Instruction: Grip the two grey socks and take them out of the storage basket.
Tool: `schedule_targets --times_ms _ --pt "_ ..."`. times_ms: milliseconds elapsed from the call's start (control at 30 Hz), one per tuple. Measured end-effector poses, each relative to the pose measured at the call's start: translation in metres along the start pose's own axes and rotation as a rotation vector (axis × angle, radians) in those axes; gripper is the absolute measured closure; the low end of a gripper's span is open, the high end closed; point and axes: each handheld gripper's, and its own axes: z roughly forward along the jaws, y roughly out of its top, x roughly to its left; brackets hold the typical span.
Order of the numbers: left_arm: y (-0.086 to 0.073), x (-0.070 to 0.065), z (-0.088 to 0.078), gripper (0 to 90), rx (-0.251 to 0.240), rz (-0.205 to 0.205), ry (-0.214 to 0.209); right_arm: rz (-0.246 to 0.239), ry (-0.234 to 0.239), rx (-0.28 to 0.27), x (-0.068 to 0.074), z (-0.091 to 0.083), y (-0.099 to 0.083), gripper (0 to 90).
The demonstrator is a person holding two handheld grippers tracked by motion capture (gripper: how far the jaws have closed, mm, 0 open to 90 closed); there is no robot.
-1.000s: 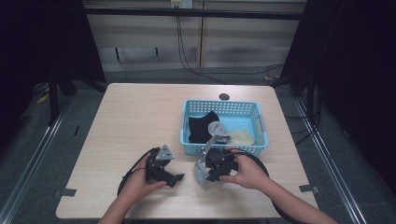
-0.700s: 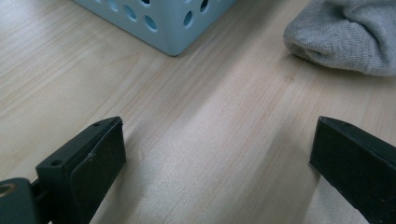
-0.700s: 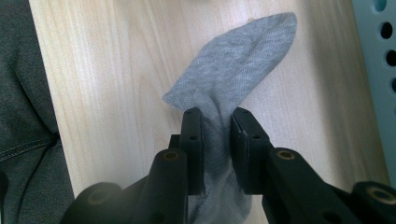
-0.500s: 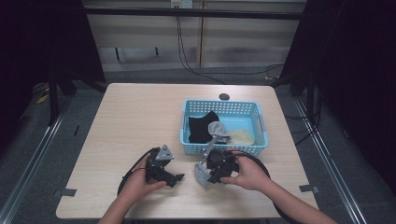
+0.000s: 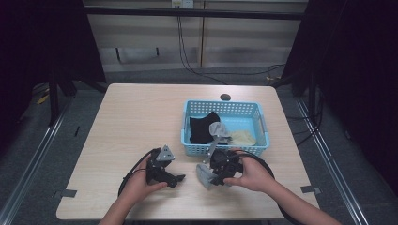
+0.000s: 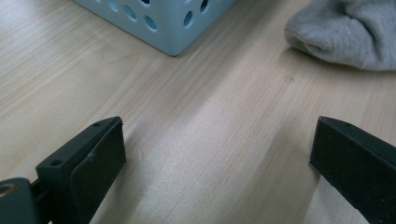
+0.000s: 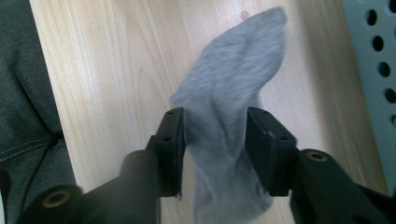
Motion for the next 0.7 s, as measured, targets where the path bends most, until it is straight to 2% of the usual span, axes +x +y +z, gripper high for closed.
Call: schedule_targets --times_ms 100,167,200,300,333,433,467,533,700 --pt "0.000 0.000 0.000 2.7 -0.001 -0.003 -0.001 0.022 -0.006 -0.018 -0.001 -0.007 0.000 48.4" --pt "0.000 0.000 0.000 2.8 0.000 -0.003 -0.001 0.017 -0.011 -0.015 -0.002 -0.009 0.001 46.6" --pt "0.000 0.000 0.000 2.8 -0.001 -0.002 0.000 0.041 -0.011 -0.029 -0.002 -0.013 0.002 44.3" --pt "0.000 0.000 0.000 2.7 0.001 -0.003 0.002 0.032 -0.013 -0.032 -0.005 -0.018 0.003 41.1" --pt "0.000 0.000 0.000 2.8 0.000 -0.003 0.000 0.045 -0.022 -0.036 -0.006 -0.024 0.004 38.3" --pt "0.000 0.000 0.000 2.8 0.000 -0.002 0.001 0.058 -0.033 -0.043 -0.010 -0.034 0.007 37.7" --pt "0.000 0.000 0.000 2.7 0.000 -0.003 0.000 0.046 -0.039 -0.045 -0.013 -0.038 0.008 36.8" --pt "0.000 0.000 0.000 2.7 0.001 -0.003 0.001 0.072 -0.038 -0.056 -0.016 -0.046 0.010 34.9" --pt "0.000 0.000 0.000 2.8 0.000 -0.003 0.000 0.091 -0.055 -0.070 -0.028 -0.059 0.014 34.6"
